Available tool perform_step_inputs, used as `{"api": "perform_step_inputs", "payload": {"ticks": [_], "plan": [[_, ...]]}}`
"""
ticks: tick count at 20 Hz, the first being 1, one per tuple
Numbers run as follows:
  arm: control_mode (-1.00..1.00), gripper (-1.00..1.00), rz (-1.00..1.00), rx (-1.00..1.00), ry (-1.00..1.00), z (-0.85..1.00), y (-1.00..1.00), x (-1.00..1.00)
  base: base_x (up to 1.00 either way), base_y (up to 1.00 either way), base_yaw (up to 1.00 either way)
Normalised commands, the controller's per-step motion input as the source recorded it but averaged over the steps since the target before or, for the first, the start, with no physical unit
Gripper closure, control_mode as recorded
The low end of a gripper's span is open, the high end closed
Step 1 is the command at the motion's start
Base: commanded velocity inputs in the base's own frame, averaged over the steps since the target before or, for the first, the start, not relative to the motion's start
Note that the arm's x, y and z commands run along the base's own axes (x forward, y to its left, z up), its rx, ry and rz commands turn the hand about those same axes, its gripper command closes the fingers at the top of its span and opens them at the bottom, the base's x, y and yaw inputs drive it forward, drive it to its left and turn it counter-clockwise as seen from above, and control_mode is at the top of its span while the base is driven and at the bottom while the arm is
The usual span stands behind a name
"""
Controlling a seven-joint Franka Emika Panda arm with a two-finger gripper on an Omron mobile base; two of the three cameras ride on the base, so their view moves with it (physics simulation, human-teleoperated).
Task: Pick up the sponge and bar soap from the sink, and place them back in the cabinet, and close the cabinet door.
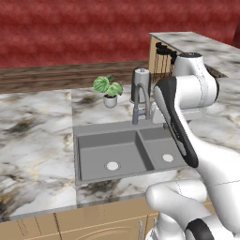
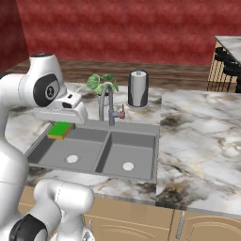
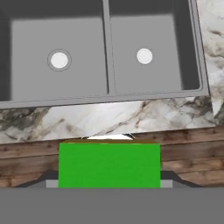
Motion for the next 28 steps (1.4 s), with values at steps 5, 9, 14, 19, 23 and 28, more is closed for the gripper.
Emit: {"api": "perform_step_inputs", "payload": {"ticks": [5,9,14,19,23,28], "plan": [[1.0,1.0,0.0,0.0,0.0,0.0,0.0,0.0,-0.31,-0.18,-0.12],[1.0,1.0,0.0,0.0,0.0,0.0,0.0,0.0,-0.69,-0.36,-0.25],[1.0,1.0,0.0,0.0,0.0,0.0,0.0,0.0,-0.75,-0.48,-0.41],[1.0,1.0,0.0,0.0,0.0,0.0,0.0,0.0,-0.36,-0.43,-0.56],[1.0,1.0,0.0,0.0,0.0,0.0,0.0,0.0,-0.03,-0.36,-0.63],[1.0,1.0,0.0,0.0,0.0,0.0,0.0,0.0,0.0,-0.21,-0.67]]}}
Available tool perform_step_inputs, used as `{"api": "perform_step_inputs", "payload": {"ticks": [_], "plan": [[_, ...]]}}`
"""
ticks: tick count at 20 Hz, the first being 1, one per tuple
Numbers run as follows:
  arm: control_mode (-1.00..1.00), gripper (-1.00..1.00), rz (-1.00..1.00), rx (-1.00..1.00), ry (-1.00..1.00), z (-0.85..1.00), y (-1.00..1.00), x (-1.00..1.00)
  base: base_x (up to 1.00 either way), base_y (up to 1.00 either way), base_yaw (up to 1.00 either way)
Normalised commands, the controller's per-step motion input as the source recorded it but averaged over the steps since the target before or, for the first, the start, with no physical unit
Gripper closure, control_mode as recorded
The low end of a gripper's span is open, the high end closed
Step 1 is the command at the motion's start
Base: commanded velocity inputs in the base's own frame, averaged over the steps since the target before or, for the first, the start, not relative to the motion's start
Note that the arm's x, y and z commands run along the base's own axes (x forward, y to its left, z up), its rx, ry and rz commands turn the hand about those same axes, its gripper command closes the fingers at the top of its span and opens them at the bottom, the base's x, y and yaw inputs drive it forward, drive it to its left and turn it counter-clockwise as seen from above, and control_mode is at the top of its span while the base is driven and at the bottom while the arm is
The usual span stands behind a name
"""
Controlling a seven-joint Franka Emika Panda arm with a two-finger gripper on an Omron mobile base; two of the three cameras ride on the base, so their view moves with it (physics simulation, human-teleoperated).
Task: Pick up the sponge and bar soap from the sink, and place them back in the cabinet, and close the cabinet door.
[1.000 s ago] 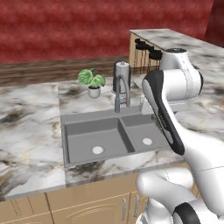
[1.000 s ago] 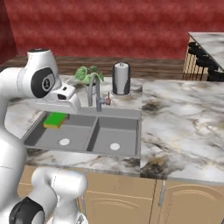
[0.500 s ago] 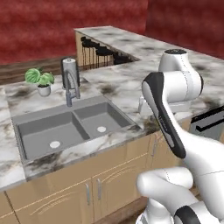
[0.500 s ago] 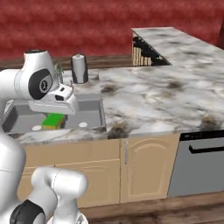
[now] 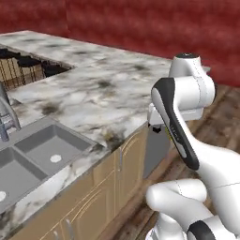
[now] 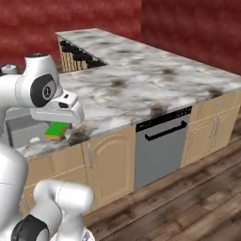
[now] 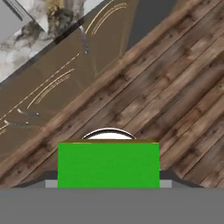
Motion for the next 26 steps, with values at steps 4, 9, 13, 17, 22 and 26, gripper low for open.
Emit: {"api": "perform_step_inputs", "payload": {"ticks": [4,9,13,17,22,26], "plan": [[1.0,1.0,0.0,0.0,0.0,0.0,0.0,0.0,0.0,-0.16,-0.69],[1.0,1.0,0.0,0.0,0.0,0.0,0.0,0.0,0.03,-0.08,-0.7],[1.0,1.0,0.0,0.0,0.0,0.0,0.0,0.0,0.01,-0.09,-0.71],[1.0,1.0,0.0,0.0,0.0,0.0,0.0,0.0,0.05,-0.12,-0.73],[1.0,1.0,0.0,0.0,0.0,0.0,0.0,0.0,0.07,-0.09,-0.77],[1.0,1.0,0.0,0.0,0.0,0.0,0.0,0.0,0.04,-0.04,-0.79]]}}
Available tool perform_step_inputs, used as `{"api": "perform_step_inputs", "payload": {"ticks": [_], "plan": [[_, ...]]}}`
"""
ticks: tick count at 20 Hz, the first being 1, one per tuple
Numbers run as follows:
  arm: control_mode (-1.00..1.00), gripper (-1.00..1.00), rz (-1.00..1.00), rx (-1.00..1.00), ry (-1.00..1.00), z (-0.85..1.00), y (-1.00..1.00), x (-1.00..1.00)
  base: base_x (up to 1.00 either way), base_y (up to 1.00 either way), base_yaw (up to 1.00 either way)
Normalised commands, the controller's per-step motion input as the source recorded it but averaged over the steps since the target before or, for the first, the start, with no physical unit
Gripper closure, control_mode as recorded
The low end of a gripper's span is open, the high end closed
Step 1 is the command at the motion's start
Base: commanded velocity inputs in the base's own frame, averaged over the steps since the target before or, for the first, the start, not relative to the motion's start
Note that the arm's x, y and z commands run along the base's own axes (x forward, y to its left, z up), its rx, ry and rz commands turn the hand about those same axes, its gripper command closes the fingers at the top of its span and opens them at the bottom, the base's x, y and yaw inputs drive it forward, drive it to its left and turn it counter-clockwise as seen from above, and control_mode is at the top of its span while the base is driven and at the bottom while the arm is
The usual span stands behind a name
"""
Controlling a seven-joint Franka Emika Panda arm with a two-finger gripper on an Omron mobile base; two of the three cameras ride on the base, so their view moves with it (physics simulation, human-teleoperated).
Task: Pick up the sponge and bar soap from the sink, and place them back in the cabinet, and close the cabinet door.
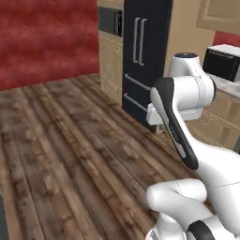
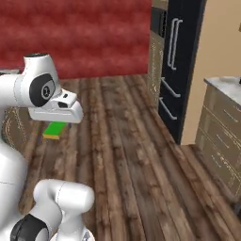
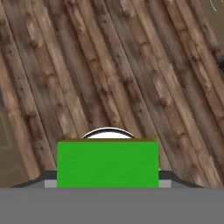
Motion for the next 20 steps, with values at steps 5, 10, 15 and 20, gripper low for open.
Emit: {"api": "perform_step_inputs", "payload": {"ticks": [5,10,15,20], "plan": [[1.0,1.0,0.0,0.0,0.0,0.0,0.0,0.0,0.05,-0.01,-0.81],[1.0,1.0,0.0,0.0,0.0,0.0,0.0,0.0,0.08,0.0,-0.84],[1.0,1.0,0.0,0.0,0.0,0.0,0.0,0.0,0.07,0.0,-0.85],[1.0,1.0,0.0,0.0,0.0,0.0,0.0,0.0,0.07,0.0,-0.86]]}}
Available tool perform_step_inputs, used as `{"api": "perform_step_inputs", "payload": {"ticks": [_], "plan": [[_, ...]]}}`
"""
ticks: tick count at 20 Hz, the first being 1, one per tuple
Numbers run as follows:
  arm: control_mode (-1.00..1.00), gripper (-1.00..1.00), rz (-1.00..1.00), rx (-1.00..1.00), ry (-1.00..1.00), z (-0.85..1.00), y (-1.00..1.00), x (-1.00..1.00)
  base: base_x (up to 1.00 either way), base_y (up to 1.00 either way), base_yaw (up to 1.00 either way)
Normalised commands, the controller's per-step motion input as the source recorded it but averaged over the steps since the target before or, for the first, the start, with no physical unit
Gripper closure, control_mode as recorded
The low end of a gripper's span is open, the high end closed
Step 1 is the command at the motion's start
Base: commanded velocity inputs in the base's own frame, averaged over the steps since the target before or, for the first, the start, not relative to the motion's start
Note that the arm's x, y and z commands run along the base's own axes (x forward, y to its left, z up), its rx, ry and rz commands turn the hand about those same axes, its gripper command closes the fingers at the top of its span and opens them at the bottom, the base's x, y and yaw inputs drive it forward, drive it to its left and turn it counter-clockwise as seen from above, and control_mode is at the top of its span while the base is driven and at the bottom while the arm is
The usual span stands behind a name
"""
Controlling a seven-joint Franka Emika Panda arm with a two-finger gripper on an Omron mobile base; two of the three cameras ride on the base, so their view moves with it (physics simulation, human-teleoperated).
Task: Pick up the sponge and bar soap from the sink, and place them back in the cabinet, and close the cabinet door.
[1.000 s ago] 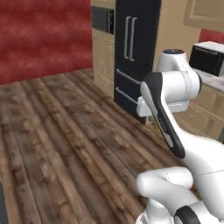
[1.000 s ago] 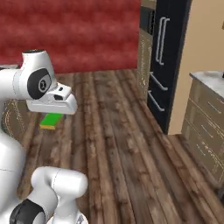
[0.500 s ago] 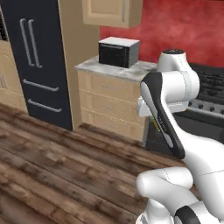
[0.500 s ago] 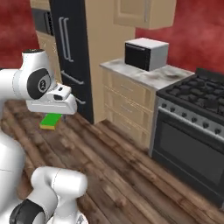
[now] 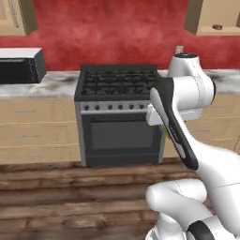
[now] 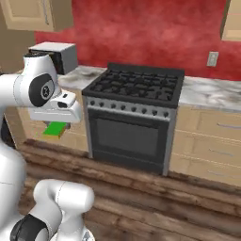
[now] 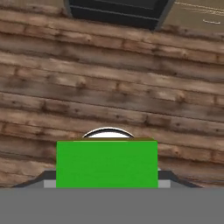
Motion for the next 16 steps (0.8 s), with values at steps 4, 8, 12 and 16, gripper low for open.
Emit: {"api": "perform_step_inputs", "payload": {"ticks": [4,8,12,16], "plan": [[1.0,1.0,0.0,0.0,0.0,0.0,0.0,0.0,0.08,0.0,-0.87],[1.0,1.0,0.0,0.0,0.0,0.0,0.0,0.0,0.14,0.0,-0.86],[1.0,1.0,0.0,0.0,0.0,0.0,0.0,0.0,0.46,0.0,-0.62],[1.0,1.0,0.0,0.0,0.0,0.0,0.0,0.0,0.85,0.11,-0.21]]}}
